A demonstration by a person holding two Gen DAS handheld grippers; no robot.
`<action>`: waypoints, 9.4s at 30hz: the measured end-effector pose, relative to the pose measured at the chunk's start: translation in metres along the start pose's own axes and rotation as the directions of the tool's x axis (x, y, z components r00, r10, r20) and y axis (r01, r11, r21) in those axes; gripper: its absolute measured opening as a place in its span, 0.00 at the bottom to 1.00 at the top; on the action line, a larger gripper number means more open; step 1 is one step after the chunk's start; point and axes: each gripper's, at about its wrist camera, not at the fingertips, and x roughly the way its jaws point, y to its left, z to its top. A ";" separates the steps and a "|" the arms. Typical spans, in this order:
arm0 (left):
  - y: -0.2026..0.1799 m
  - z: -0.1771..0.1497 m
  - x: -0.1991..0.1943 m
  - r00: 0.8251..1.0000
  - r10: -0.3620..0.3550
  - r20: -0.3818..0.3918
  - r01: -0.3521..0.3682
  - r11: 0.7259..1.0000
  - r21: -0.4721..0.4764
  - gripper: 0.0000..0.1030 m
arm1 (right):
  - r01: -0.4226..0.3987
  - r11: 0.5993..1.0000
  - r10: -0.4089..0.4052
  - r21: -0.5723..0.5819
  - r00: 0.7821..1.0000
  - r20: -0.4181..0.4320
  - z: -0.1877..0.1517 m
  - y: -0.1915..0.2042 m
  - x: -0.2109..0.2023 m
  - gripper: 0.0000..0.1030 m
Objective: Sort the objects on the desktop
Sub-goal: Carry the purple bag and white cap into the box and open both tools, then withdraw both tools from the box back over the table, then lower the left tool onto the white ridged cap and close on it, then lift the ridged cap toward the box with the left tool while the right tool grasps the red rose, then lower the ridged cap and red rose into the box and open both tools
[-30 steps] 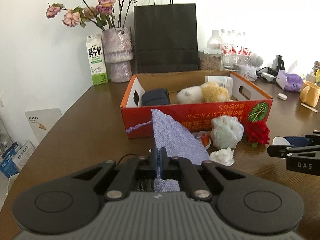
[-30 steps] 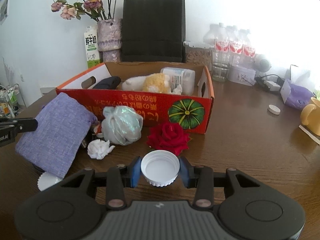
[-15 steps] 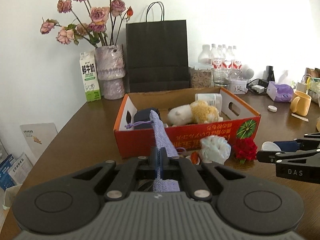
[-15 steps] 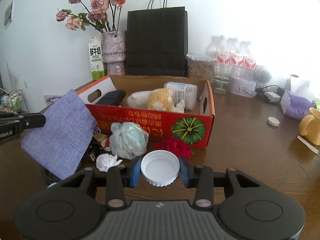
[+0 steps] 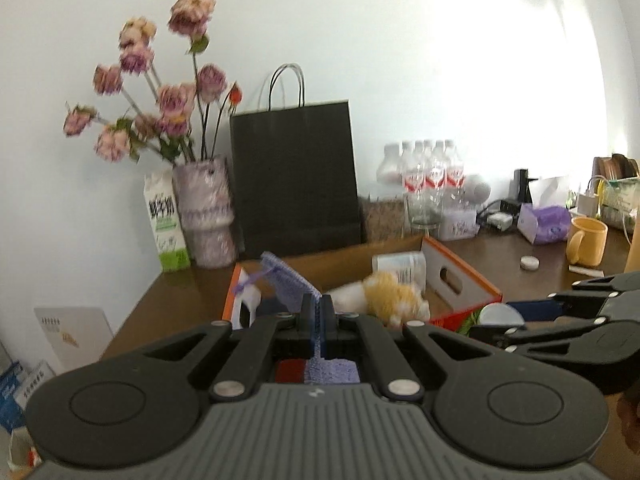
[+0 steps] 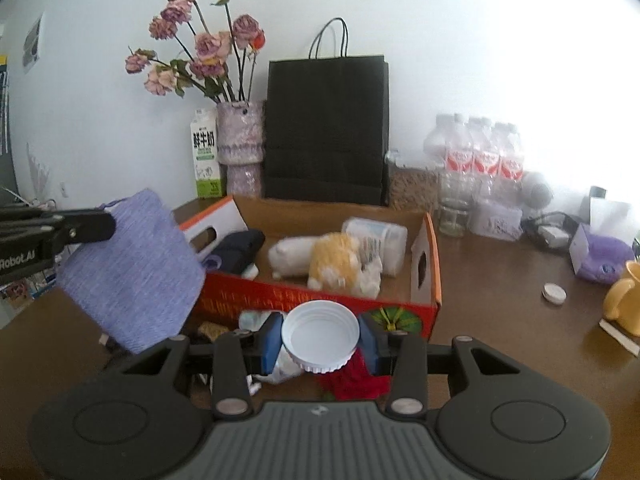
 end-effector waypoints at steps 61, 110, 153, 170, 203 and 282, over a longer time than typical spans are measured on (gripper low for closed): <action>0.068 -0.001 0.163 0.983 0.091 -0.161 -0.096 0.995 -0.022 1.00 | -0.021 0.999 0.015 -0.043 0.990 -0.138 0.057 0.027 0.173 0.92; 0.023 -0.059 -0.057 0.989 0.094 -0.115 -0.107 0.989 -0.106 1.00 | 0.066 0.998 -0.067 -0.011 0.993 -0.094 -0.046 0.011 -0.047 1.00; -0.004 -0.143 -0.044 0.945 -0.011 -0.328 -0.032 0.991 -0.127 0.47 | 0.030 0.998 -0.017 0.055 0.973 -0.230 -0.116 0.019 -0.044 1.00; 0.003 -0.125 -0.048 0.966 -0.027 -0.257 -0.005 0.992 -0.123 0.39 | 0.023 0.999 -0.012 0.047 0.975 -0.222 -0.106 0.019 -0.034 1.00; 0.022 -0.064 0.051 0.975 -0.011 -0.223 -0.018 0.992 -0.128 0.40 | 0.110 0.994 -0.105 0.012 0.971 -0.216 -0.033 -0.025 0.083 0.87; 0.045 -0.004 0.175 0.973 0.096 -0.210 -0.118 0.988 -0.095 1.00 | 0.013 0.999 -0.010 0.030 0.995 -0.096 0.059 -0.013 0.150 1.00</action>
